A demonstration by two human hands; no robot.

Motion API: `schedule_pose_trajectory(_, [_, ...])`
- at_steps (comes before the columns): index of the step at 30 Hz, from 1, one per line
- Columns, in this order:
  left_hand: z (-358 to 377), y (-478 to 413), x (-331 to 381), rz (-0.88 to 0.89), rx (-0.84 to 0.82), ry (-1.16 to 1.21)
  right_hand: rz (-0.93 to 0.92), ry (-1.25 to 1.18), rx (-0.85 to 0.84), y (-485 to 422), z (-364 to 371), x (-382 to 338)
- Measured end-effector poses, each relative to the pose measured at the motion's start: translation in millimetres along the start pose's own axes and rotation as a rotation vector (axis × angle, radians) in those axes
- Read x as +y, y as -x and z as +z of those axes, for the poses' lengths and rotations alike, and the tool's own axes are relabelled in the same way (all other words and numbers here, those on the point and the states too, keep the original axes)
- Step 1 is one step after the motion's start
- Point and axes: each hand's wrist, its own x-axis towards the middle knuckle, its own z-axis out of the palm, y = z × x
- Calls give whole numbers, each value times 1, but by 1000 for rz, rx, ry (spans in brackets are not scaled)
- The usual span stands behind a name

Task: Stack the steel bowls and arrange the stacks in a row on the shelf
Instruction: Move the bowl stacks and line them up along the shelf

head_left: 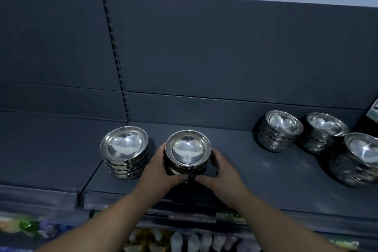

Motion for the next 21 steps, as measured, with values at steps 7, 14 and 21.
schedule_pose_trajectory(7, [-1, 0, -7, -9, 14, 37, -1, -52, 3, -2, 4, -1])
schedule_pose_trajectory(14, [-1, 1, -9, 12, 47, 45, -9, -73, 28, -6, 5, 0])
schedule_pose_trajectory(21, [2, 1, -14, 11, 20, 54, -16, -40, 36, -1, 5, 2])
